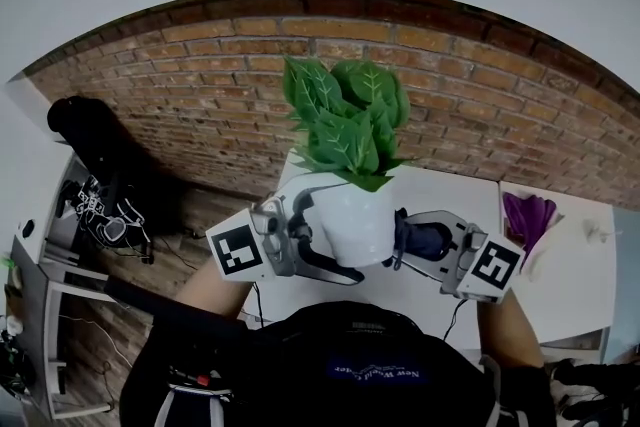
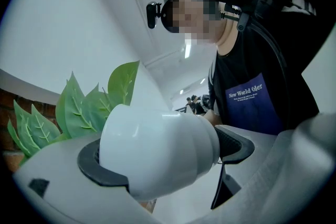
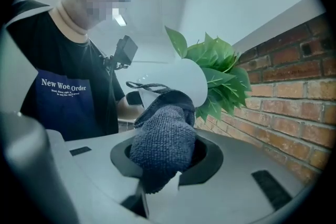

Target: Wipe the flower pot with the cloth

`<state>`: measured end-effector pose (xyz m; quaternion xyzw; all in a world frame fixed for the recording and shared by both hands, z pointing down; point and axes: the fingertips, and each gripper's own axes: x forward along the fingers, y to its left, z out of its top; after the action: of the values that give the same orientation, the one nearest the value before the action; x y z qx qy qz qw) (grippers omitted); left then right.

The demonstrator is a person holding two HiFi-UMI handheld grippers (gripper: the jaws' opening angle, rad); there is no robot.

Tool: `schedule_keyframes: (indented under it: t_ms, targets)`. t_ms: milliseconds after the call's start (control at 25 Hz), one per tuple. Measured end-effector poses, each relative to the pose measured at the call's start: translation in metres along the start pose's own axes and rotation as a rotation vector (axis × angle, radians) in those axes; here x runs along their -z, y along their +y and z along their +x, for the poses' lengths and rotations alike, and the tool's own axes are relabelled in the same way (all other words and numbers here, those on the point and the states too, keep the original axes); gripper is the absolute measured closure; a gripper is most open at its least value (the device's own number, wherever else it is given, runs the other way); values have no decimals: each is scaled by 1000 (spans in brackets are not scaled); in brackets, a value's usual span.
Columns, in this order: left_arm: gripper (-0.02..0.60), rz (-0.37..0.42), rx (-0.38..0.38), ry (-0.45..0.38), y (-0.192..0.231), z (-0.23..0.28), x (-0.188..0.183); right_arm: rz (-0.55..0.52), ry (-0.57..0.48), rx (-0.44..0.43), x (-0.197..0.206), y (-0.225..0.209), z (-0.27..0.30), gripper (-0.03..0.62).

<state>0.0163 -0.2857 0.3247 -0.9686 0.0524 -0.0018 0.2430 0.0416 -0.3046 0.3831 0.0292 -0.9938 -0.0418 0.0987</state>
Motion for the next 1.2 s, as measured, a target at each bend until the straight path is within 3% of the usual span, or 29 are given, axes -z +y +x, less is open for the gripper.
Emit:
schedule_keyframes:
  t_ms: [200, 320, 560, 960, 1040, 1200]
  targets:
    - [49, 4, 65, -31, -6, -6, -11, 89, -65, 126, -13, -49, 10, 491]
    - [49, -20, 85, -59, -7, -10, -17, 91, -64, 138, -22, -54, 25, 491]
    - [49, -11, 94, -52, -7, -10, -17, 75, -58, 77, -20, -37, 30, 491]
    - [50, -5, 55, -37, -4, -5, -11, 16, -49, -124, -4, 21, 20, 491]
    - [51, -7, 61, -32, -4, -5, -11, 42, -52, -95, 0, 10, 22, 491]
    - [51, -23, 105, -50, -5, -11, -16, 107, -91, 42, -9, -36, 40, 491]
